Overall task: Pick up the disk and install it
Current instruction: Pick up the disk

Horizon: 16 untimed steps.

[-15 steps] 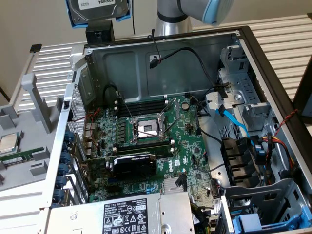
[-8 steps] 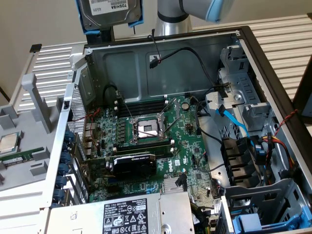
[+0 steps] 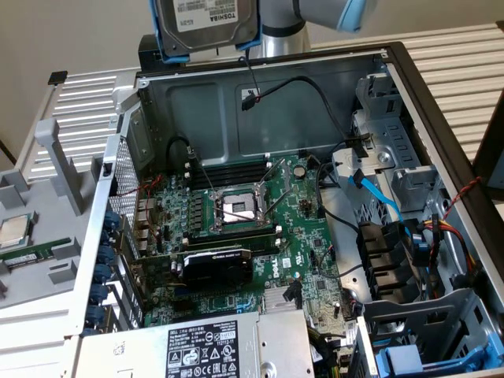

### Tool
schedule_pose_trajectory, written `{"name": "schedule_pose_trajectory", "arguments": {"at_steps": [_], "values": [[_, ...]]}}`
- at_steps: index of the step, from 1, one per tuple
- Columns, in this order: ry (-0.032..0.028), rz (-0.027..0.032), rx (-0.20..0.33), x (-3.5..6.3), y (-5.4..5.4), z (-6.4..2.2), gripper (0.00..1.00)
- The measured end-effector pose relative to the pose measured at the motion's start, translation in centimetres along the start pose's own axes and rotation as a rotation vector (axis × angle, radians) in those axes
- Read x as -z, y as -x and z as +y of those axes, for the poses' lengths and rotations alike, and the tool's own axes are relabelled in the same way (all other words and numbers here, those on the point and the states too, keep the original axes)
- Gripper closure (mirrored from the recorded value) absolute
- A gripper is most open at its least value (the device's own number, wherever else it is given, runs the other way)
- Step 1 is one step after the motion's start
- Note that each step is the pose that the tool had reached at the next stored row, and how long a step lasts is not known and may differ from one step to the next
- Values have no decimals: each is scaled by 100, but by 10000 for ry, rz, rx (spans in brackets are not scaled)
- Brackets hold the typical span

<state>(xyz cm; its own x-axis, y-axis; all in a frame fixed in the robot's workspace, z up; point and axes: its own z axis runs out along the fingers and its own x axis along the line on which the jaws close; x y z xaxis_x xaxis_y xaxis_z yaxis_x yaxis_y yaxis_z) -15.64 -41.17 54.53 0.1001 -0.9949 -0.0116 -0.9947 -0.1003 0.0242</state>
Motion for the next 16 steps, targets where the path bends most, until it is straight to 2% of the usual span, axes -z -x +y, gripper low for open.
{"name": "schedule_pose_trajectory", "arguments": {"at_steps": [16], "values": [[-4, -32, 2, 20, -285, -697, 63]]}}
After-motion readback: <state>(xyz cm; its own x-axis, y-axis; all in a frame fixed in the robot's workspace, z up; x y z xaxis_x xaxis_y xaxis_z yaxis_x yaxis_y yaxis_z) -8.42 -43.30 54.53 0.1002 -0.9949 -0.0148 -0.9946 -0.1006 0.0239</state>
